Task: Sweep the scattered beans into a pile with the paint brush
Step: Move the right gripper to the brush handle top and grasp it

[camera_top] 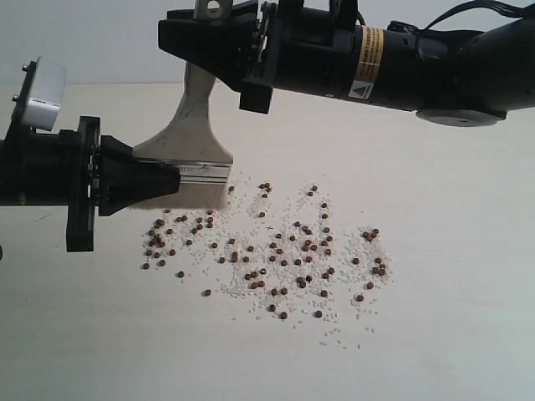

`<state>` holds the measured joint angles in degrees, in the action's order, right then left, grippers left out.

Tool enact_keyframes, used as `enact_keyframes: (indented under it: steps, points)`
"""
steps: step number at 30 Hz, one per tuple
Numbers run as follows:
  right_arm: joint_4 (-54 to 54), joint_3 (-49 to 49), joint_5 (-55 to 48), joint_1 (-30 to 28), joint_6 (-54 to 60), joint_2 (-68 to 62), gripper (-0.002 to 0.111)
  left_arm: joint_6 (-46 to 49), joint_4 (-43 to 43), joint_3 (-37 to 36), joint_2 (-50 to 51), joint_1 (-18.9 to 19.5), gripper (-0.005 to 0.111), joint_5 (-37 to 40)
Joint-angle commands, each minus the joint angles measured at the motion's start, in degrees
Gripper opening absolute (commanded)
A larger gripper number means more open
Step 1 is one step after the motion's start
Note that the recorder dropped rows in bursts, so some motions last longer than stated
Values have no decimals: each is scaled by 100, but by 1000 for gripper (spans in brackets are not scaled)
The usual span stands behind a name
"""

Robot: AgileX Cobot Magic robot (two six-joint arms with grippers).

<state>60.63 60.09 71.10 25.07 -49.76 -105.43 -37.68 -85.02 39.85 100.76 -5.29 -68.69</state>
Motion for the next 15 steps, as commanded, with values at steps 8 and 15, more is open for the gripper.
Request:
enact_keyframes:
  steps: [8, 15]
  points:
    - [77, 35, -114, -11, 93, 1, 0, -4, 318, 12, -7, 8, 9, -128]
    - [-63, 35, -114, -11, 65, 1, 0, -97, 294, 12, -7, 8, 57, -128]
